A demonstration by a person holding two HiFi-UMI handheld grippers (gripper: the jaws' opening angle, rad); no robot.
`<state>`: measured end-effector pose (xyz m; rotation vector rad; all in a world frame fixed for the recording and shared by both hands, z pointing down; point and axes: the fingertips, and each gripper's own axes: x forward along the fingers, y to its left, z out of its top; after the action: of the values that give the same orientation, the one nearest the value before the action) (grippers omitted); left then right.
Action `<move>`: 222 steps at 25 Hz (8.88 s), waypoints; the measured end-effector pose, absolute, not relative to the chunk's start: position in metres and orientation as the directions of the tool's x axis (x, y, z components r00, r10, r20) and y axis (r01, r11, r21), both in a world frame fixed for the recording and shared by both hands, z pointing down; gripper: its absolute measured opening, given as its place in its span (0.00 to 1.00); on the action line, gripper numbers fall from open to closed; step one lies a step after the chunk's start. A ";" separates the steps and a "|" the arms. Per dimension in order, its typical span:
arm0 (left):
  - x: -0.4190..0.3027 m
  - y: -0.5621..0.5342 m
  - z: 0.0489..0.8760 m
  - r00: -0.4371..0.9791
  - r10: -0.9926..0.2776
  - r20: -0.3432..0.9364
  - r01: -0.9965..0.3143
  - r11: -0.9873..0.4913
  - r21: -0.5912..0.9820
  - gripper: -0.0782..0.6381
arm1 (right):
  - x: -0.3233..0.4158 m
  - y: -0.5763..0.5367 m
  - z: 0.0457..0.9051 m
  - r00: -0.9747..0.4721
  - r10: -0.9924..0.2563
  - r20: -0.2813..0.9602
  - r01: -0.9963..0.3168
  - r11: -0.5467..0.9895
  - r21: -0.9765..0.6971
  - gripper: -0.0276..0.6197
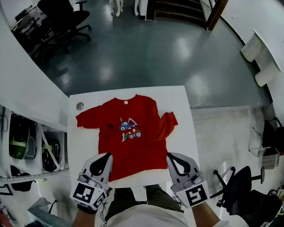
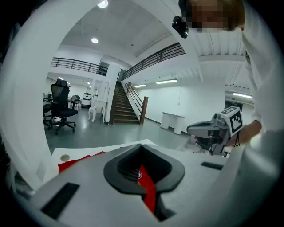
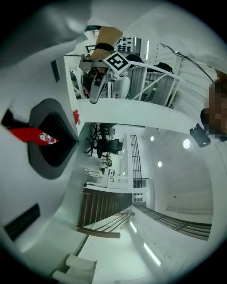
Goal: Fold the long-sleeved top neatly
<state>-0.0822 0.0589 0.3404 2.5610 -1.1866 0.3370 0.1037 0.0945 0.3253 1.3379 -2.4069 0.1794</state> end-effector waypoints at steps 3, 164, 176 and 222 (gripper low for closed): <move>-0.082 0.063 0.339 0.637 -0.694 0.334 -0.765 -0.624 0.163 0.12 | 0.102 0.096 0.324 -0.473 -0.794 0.381 -0.839 0.538 0.080 0.06; -0.118 0.181 0.582 0.553 -0.271 0.788 -0.657 -0.723 0.213 0.45 | 0.165 0.201 0.615 -0.227 -0.528 0.818 -0.863 0.499 0.083 0.16; -0.135 0.196 0.616 0.317 -0.235 0.919 -0.537 -0.843 -0.030 0.25 | 0.164 0.201 0.615 -0.227 -0.517 0.825 -0.857 0.509 0.083 0.16; -0.083 0.120 0.577 0.461 -0.241 0.854 -0.511 -0.859 0.033 0.30 | 0.205 0.078 0.561 -0.220 -0.689 0.690 -0.912 0.397 0.105 0.19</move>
<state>-0.0833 0.1195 0.5768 2.4283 -0.6437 1.3511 0.2053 0.0779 0.5611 1.3647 -1.9885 0.4266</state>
